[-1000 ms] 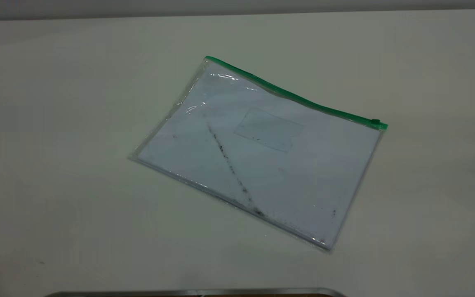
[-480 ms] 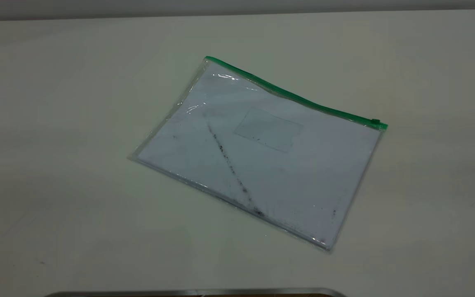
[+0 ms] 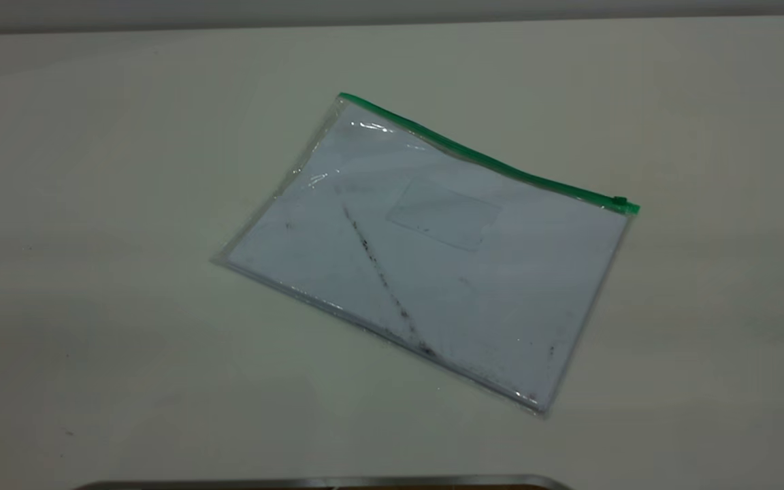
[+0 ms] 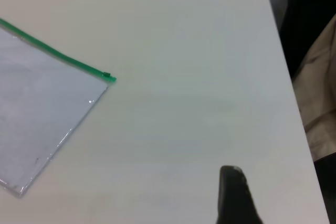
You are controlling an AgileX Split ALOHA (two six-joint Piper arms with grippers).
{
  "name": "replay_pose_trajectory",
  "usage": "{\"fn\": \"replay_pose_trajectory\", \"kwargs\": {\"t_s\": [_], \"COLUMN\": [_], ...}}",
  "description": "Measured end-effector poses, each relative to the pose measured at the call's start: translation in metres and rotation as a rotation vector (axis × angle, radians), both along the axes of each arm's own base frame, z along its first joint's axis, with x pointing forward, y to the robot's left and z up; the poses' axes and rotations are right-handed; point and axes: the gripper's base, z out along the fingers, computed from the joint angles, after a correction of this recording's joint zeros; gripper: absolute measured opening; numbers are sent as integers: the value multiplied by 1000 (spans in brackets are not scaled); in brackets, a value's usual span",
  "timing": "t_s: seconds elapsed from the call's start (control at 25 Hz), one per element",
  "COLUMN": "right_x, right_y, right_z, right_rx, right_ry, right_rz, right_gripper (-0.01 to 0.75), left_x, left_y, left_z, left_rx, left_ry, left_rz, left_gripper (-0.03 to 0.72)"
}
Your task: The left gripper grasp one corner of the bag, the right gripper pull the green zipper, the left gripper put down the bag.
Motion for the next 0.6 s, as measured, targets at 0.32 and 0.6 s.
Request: {"fn": "replay_pose_trajectory", "kwargs": {"t_s": [0.32, 0.6], "right_x": [0, 0], "right_y": [0, 0], "right_z": [0, 0], "right_rx": [-1, -1], "right_ry": [-1, -1], "right_rz": [0, 0], "right_gripper": [483, 483], "left_x": [-5, -23], "left_y": [-1, -4], "left_z": [0, -2], "left_rx": [3, 1], "left_ry": [-34, -133], "left_rz": [-1, -35], "left_gripper": [472, 472]}}
